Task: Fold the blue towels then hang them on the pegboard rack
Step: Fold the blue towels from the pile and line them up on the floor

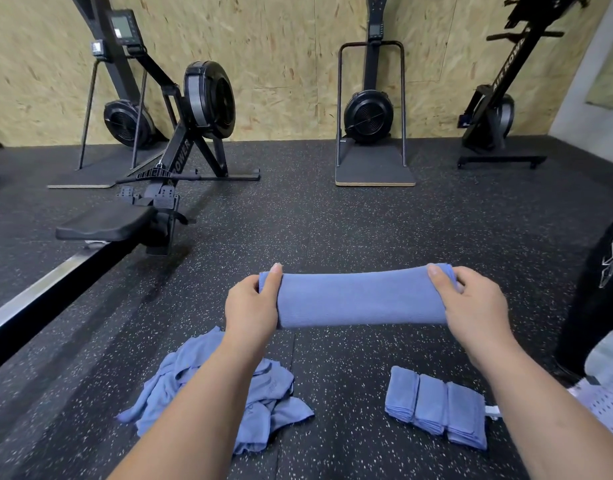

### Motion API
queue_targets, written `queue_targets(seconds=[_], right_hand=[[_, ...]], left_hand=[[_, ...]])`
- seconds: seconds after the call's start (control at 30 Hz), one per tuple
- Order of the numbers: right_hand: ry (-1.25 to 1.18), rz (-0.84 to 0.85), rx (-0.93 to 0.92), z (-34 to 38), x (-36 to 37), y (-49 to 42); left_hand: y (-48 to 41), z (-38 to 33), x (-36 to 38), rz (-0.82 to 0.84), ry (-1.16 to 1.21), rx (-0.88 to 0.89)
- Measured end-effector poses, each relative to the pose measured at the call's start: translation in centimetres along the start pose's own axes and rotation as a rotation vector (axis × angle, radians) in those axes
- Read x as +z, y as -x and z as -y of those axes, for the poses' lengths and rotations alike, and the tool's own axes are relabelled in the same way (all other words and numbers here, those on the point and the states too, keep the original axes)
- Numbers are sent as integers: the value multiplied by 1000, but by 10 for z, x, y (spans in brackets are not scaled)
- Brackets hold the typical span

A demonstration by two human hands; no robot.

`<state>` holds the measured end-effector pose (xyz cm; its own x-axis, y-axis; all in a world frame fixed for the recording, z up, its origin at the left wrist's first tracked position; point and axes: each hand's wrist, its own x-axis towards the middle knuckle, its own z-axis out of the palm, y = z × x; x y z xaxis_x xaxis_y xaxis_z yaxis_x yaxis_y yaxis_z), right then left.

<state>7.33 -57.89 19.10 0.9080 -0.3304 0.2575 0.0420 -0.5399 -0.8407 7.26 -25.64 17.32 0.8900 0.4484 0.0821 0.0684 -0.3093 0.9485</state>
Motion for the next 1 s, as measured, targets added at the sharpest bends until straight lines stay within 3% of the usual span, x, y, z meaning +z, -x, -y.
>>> queue_targets(seconds=[0.17, 0.33, 0.47, 0.57, 0.77, 1.0], right_hand=[[-4, -42, 41, 3, 2, 5], [-24, 90, 200, -16, 8, 4], [-16, 142, 243, -24, 14, 10], [53, 131, 195, -17, 19, 12], [84, 64, 25, 13, 33, 24], [100, 232, -99, 25, 55, 48]], left_hand=[[-1, 2, 1, -17, -51, -62], [-3, 22, 5, 69, 5, -247], [6, 23, 10, 80, -132, -179], [14, 12, 16, 14, -255, -97], [41, -14, 47, -58, -216, 55], [64, -15, 89, 118, -22, 30]])
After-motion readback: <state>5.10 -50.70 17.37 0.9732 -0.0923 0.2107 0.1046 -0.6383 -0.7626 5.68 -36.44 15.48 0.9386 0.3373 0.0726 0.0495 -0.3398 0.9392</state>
